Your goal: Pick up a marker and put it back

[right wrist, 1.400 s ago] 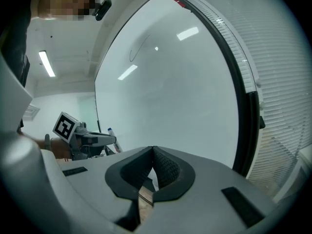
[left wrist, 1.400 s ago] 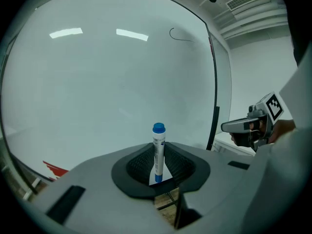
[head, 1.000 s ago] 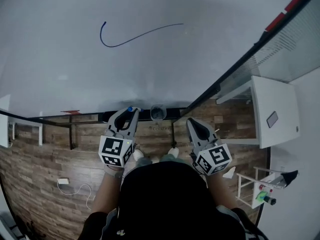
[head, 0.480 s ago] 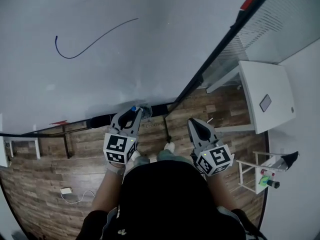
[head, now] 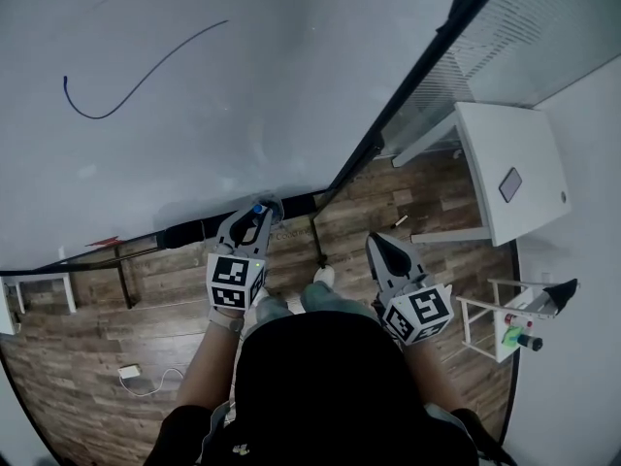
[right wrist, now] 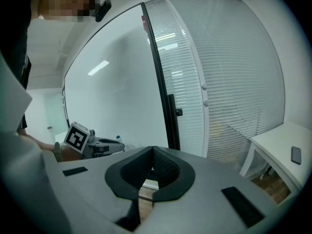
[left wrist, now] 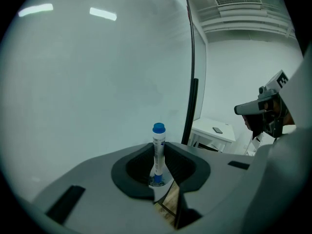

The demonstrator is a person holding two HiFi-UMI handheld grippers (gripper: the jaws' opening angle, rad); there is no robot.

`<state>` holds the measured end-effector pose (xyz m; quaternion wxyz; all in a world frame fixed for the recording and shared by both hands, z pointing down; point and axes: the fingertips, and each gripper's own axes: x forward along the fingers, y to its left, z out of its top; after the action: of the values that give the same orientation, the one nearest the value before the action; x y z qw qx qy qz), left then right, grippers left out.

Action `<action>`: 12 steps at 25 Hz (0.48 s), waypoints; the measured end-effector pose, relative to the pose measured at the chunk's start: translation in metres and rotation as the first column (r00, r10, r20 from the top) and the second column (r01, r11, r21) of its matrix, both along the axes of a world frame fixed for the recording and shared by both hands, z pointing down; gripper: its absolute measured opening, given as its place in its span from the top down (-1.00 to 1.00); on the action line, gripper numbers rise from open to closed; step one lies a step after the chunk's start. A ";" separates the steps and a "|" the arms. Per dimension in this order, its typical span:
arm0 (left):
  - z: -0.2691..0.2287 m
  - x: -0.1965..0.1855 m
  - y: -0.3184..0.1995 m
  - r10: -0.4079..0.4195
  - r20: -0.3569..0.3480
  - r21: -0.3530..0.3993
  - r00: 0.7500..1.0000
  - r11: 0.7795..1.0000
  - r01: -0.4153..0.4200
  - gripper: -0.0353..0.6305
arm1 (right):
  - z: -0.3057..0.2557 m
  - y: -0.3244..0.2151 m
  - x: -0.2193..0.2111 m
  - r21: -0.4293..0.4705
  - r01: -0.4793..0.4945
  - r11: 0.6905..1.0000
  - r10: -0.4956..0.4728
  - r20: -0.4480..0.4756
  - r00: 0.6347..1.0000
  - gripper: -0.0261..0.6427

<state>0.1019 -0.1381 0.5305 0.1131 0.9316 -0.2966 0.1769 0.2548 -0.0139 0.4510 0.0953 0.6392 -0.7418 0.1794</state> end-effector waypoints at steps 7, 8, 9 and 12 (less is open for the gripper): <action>0.013 0.007 0.000 -0.005 0.001 0.002 1.000 1.000 0.005 0.65 | 0.005 0.006 0.001 -0.021 -0.005 1.000 0.005 -0.004 1.000 0.83; 0.014 0.007 0.000 -0.006 0.002 0.005 1.000 1.000 0.006 0.65 | 0.006 0.007 0.001 -0.024 -0.006 1.000 0.006 -0.005 1.000 0.83; 0.016 0.008 0.001 -0.006 0.004 0.006 1.000 1.000 0.006 0.65 | 0.007 0.008 0.002 -0.027 -0.006 1.000 0.006 -0.005 1.000 0.83; 0.022 0.007 0.001 -0.011 0.013 -0.008 1.000 1.000 0.011 0.65 | 0.008 0.009 0.002 -0.033 -0.006 0.999 0.006 -0.006 1.000 0.83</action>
<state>0.1089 -0.1367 0.5526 0.1160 0.9283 -0.3016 0.1837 0.2565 -0.0048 0.4591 0.1073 0.6404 -0.7364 0.1899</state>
